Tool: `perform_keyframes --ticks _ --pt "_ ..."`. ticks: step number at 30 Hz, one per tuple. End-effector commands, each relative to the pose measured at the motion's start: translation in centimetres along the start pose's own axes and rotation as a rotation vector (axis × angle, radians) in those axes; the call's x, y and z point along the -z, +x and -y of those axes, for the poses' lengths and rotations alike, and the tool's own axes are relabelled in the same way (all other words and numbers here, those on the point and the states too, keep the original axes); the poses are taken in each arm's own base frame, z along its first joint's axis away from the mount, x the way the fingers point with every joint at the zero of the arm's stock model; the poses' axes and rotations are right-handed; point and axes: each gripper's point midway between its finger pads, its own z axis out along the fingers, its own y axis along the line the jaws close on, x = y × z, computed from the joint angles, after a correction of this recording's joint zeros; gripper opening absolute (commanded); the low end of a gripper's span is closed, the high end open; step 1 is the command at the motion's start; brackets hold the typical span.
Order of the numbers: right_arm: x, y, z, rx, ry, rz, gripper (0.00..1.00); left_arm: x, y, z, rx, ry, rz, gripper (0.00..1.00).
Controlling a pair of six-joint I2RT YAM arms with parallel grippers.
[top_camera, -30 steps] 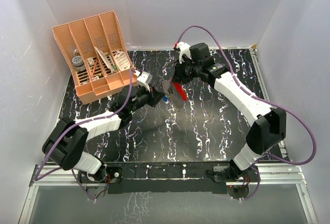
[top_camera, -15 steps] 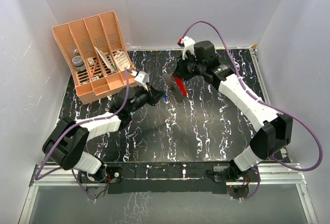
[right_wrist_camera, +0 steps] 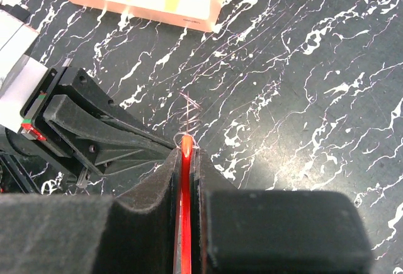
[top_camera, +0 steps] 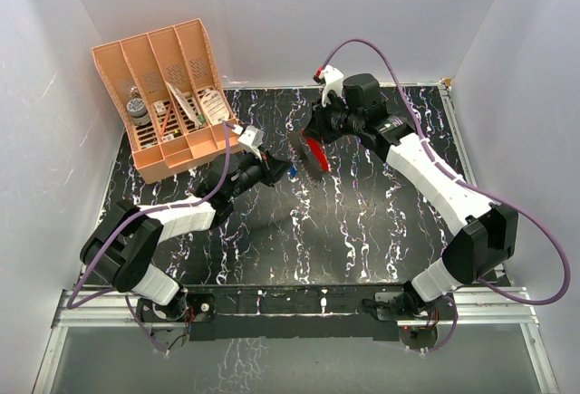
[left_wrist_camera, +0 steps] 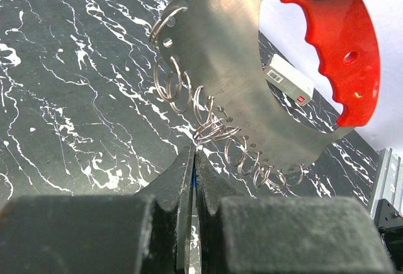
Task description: Put the keys on the keyring
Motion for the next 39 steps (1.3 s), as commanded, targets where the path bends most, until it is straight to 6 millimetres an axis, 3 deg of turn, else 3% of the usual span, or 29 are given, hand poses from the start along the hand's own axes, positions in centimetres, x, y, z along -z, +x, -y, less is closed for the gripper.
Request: perform_keyframes --ticks 1,7,22,39 --pt "1.9 -3.7 -1.4 0.058 -0.036 0.129 0.0 -0.5 -2.4 1.8 -0.03 0.077 0.068 0.0" --pt "2.2 -3.9 -1.7 0.057 -0.05 0.138 0.0 -0.5 -2.6 2.0 -0.055 0.092 0.08 0.0" --pt "1.5 -2.9 -1.6 0.022 -0.055 0.057 0.0 -0.2 -2.1 0.2 -0.195 -0.056 0.065 0.0" --pt "-0.4 -1.1 -0.5 -0.059 -0.02 -0.01 0.0 1.3 -3.5 -0.3 -0.376 -0.229 0.28 0.0"
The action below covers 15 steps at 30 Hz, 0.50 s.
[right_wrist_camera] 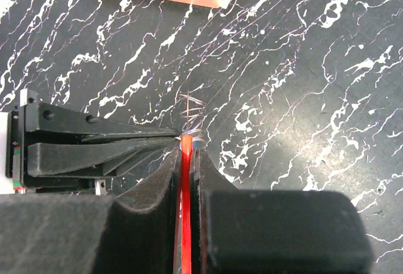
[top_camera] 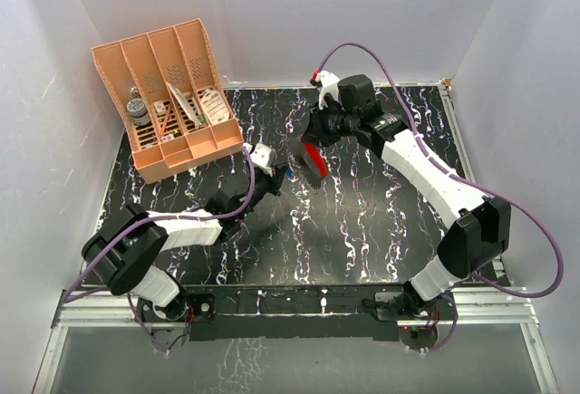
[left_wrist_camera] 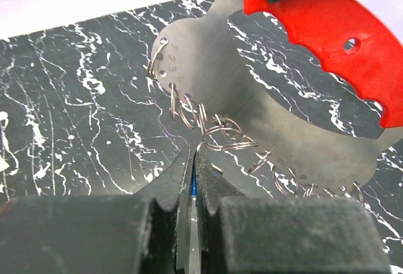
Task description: Put the keys on the keyring
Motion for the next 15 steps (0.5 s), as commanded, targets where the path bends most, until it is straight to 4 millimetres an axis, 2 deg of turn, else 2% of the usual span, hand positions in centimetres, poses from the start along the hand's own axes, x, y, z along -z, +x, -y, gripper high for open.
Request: perform_keyframes --ticks 1,15 --pt "0.4 -2.6 -0.5 -0.004 -0.003 0.063 0.0 0.5 -4.2 -0.7 -0.056 -0.07 0.197 0.0" --pt "-0.6 -1.9 -0.5 -0.022 -0.027 0.032 0.0 1.3 -5.5 -0.1 -0.119 -0.107 0.373 0.0"
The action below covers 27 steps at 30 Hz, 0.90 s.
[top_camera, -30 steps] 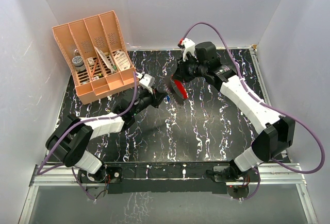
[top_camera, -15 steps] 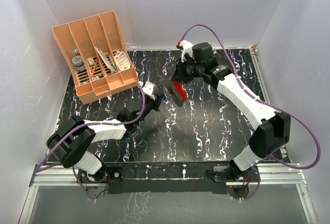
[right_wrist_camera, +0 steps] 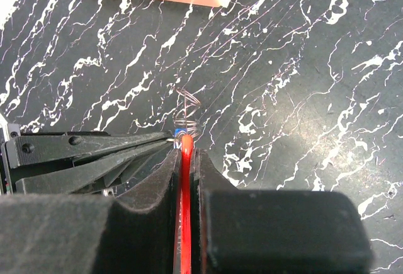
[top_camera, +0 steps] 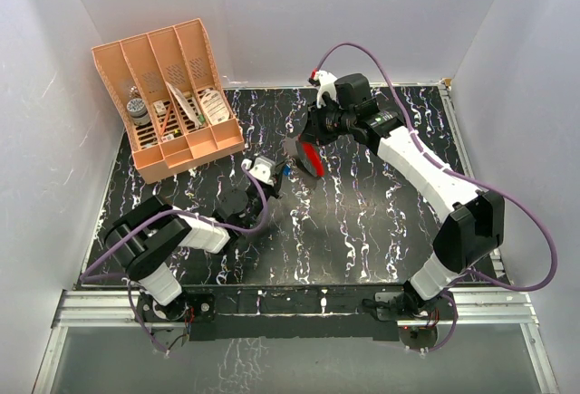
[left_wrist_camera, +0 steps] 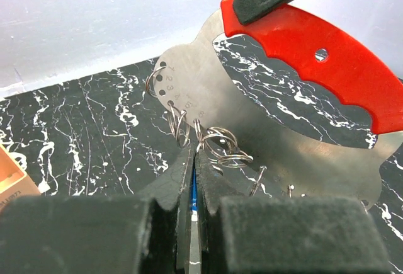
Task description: Put the keys on the keyring
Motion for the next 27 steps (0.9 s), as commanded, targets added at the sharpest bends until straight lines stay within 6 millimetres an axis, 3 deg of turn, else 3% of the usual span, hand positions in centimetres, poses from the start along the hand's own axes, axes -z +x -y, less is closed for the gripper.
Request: perform_keyframes --ticks 1,23,27 --pt "0.6 -2.0 -0.8 0.019 -0.025 0.048 0.0 -0.3 -4.8 -0.3 0.008 -0.033 0.182 0.0" --pt "3.3 -5.0 -1.2 0.078 0.021 0.127 0.0 0.1 -2.3 1.3 0.079 0.04 0.004 0.0" --pt "3.4 -5.1 -1.3 0.083 0.017 0.131 0.0 -0.1 -2.0 1.5 0.082 0.047 -0.015 0.13"
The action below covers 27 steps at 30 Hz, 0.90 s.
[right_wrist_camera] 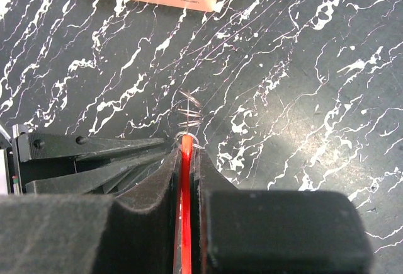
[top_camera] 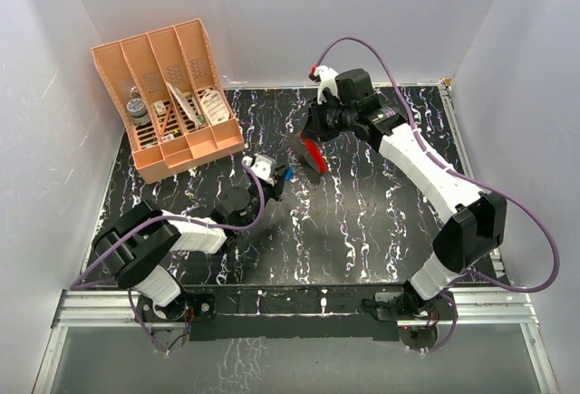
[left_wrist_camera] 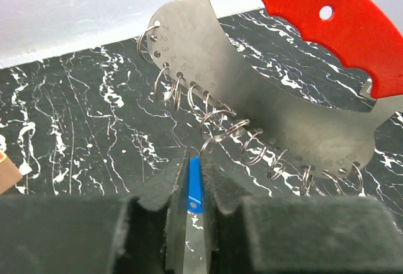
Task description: Put the keys on the keyring
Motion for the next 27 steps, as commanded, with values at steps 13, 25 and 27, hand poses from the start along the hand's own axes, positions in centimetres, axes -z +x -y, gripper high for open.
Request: perform_keyframes --ticks 13,25,27 --pt "3.0 -3.8 -1.4 0.102 -0.018 0.126 0.0 -0.2 -2.9 1.7 0.006 0.085 0.047 0.35" --pt "3.8 -3.9 -1.9 0.118 -0.031 0.139 0.0 0.9 -3.3 2.2 0.004 0.241 0.155 0.31" --pt "3.9 -3.8 -2.0 0.123 -0.035 0.141 0.0 1.2 -3.5 1.7 0.038 0.276 0.179 0.32"
